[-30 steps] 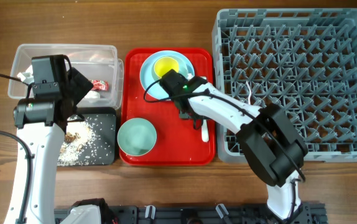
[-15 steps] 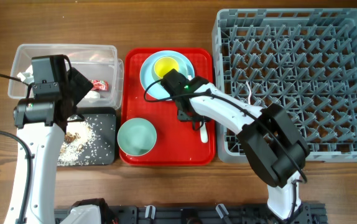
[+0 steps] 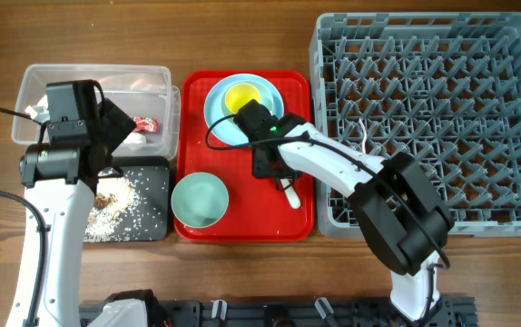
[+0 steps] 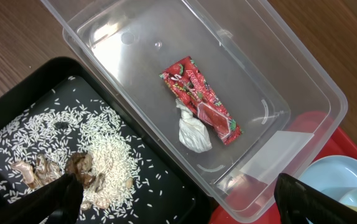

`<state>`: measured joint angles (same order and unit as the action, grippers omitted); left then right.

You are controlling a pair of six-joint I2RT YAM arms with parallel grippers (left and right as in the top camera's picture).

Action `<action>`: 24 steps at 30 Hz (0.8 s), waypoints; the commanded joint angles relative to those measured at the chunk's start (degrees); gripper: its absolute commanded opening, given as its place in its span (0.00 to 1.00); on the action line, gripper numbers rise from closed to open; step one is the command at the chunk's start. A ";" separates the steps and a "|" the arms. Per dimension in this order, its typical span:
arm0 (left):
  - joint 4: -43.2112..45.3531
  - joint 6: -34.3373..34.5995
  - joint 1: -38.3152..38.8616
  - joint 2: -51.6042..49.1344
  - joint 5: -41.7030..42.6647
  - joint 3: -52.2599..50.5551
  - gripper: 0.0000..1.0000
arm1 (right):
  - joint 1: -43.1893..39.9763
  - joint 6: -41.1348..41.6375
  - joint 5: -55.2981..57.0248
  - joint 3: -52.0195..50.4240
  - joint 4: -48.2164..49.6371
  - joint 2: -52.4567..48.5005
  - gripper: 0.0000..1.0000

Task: Sort waste into correct bins and load items into the dishwasher rack
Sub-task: 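Move the right gripper to the white spoon and lower onto it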

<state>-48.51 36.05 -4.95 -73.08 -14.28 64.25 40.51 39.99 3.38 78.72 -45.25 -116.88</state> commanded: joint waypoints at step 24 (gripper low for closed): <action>0.00 -0.92 -0.26 0.52 -0.35 0.70 1.00 | -0.37 -2.93 0.68 -1.60 0.72 0.11 0.47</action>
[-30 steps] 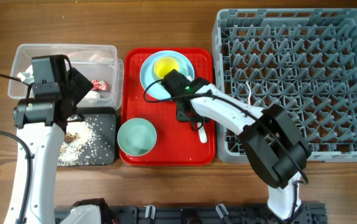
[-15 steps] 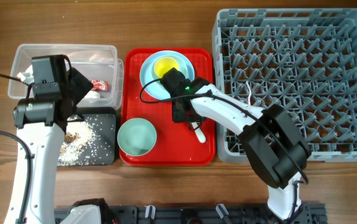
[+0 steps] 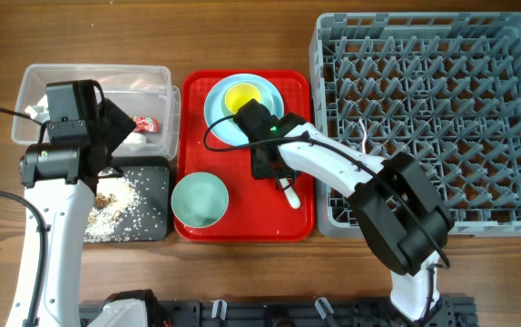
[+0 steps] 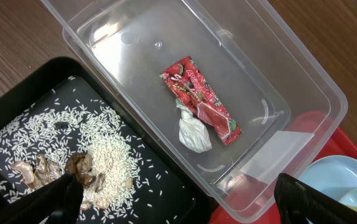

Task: Sort waste into correct bins and load items into the dishwasher rack
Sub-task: 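Move the right gripper to the white spoon and lower onto it, then grasp the white spoon with the right gripper and carry it into the rack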

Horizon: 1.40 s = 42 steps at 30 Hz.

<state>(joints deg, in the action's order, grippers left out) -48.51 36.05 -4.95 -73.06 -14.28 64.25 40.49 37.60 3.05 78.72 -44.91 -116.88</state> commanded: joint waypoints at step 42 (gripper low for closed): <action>0.00 -0.92 -0.26 0.50 -0.35 0.70 1.00 | -1.36 -1.92 0.74 -0.04 -3.72 4.87 0.09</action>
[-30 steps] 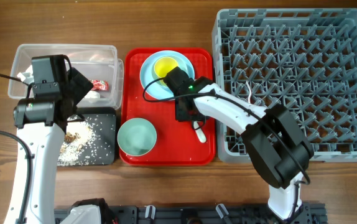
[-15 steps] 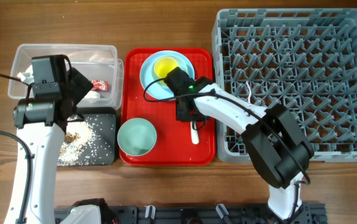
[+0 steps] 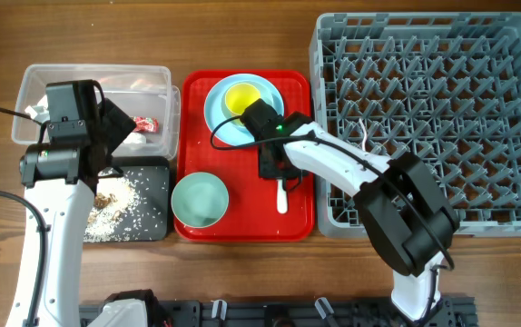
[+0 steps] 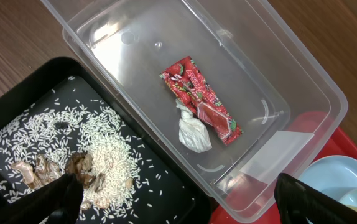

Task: Sort waste into correct bins and load items into the dishwasher rack
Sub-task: 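Grasp the white spoon with the right gripper and carry it into the rack, then release the spoon in the rack and lift the right gripper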

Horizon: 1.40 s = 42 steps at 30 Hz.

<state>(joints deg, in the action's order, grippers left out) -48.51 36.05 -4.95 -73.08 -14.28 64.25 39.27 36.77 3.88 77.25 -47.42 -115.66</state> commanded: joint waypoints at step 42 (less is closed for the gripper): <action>0.00 -0.92 -0.26 0.52 -0.35 0.70 1.00 | -23.45 -24.61 9.25 -2.01 -12.92 24.11 0.05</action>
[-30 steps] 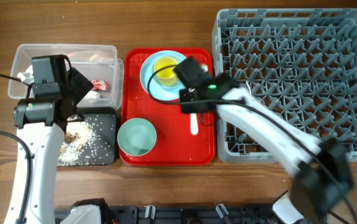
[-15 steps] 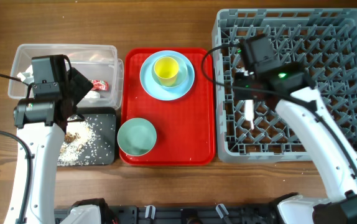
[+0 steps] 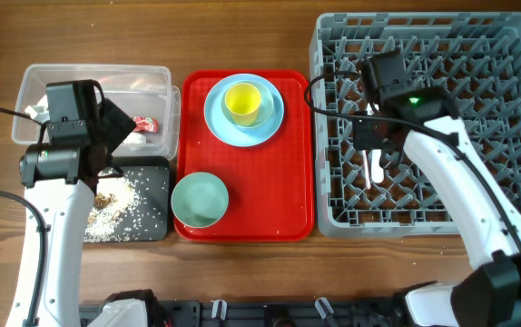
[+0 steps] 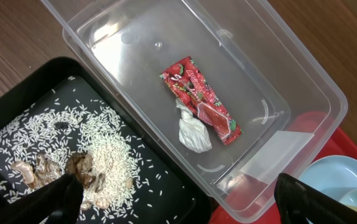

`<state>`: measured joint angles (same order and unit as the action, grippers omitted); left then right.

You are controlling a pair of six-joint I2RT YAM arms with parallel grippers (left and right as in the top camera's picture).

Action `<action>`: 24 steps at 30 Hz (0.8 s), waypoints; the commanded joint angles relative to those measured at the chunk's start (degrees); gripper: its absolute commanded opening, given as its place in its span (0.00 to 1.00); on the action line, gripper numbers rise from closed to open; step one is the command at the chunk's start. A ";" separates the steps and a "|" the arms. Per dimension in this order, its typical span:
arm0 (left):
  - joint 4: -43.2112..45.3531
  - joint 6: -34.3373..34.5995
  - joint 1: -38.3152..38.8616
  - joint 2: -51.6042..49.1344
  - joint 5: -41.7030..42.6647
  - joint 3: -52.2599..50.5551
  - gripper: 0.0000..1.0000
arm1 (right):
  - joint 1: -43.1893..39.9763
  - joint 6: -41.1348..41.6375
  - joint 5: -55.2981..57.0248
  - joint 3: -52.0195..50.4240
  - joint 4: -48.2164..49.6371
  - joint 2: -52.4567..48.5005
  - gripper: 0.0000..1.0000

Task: Sort waste into correct bins and load items into the dishwasher rack
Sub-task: 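Release the spoon in the rack and lift the right gripper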

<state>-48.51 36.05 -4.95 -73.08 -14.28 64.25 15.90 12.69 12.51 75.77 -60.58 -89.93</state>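
Observation:
My right gripper (image 3: 372, 145) is over the left part of the grey dishwasher rack (image 3: 506, 118), shut on a white utensil (image 3: 375, 169) that points down into the rack's cells. On the red tray (image 3: 292, 182) a yellow cup (image 3: 242, 100) stands on a light blue plate (image 3: 265, 123), and a green bowl (image 3: 199, 199) sits at the front. My left gripper (image 4: 178, 205) hangs open over the two bins, its dark fingertips (image 4: 57, 196) wide apart with nothing between them.
The clear bin (image 4: 303, 81) holds a red wrapper (image 4: 200, 102) and a crumpled white paper (image 4: 194, 130). The black bin (image 4: 166, 193) holds scattered rice (image 4: 97, 140) and brown food scraps (image 4: 79, 165). Bare wooden table lies behind the bins.
My right gripper has gone from the red tray, where it held the white utensil, to the rack's left part, with the utensil now down in the cells. The left arm has not moved.
My right gripper was low on the red tray over a white utensil beside the blue plate, and stayed there. Then the utensil hung straight under it on the tray. Now it is over the rack. My left gripper stayed open above the bins throughout.

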 commanded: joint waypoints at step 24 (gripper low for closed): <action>0.00 -0.92 -0.26 0.52 -0.35 0.70 1.00 | -0.09 -0.55 -0.59 -0.52 1.49 -4.37 0.25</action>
<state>-48.53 36.05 -4.95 -73.08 -14.28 64.25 15.90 12.27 12.40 75.66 -59.35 -93.49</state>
